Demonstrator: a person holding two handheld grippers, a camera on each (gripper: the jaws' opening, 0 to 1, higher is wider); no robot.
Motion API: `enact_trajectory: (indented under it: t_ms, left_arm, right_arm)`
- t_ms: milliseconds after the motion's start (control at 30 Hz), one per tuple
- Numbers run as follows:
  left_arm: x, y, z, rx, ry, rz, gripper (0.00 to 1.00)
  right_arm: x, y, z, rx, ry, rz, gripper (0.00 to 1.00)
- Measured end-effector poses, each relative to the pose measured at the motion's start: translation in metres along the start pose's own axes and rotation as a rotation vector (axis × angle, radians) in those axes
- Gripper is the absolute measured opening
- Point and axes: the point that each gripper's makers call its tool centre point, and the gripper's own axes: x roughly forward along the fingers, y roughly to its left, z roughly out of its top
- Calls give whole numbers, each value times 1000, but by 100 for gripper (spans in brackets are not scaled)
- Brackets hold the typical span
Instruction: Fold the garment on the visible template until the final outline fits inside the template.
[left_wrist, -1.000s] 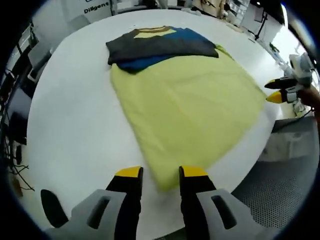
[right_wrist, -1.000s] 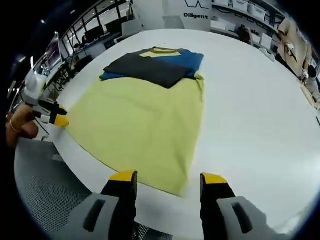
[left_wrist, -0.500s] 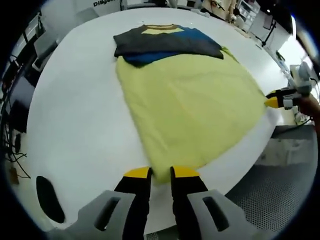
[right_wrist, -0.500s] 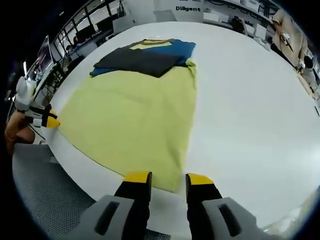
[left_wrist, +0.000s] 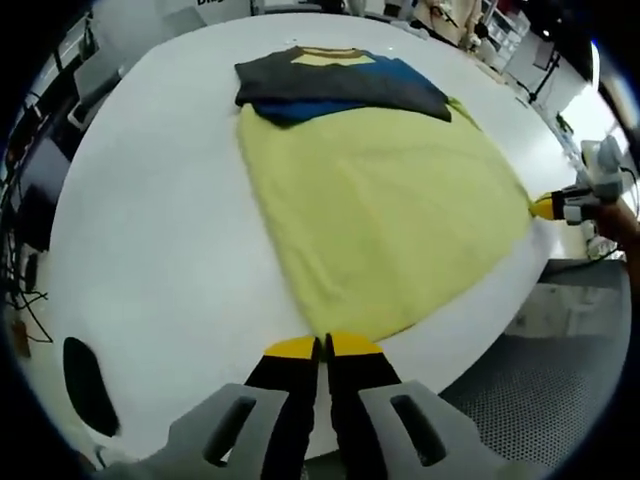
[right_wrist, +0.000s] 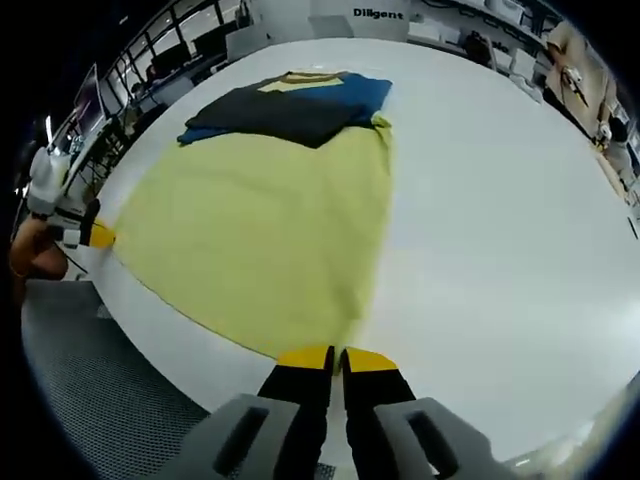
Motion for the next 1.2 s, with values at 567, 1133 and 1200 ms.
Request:
enact_trajectory:
  t_ms: [567, 1133, 1200]
  left_arm:
    - [-8, -8, -22, 75, 74, -29, 0]
    - [-20, -18, -59, 100, 199, -72, 0]
    - [-22, -17, -61, 99, 207, -70, 0]
  right_arm:
    - [-16, 4, -14, -26, 103, 2, 0]
    - [-40, 22, -37, -84, 210, 34, 0]
    - [-44, 25, -38, -99, 217, 45, 0]
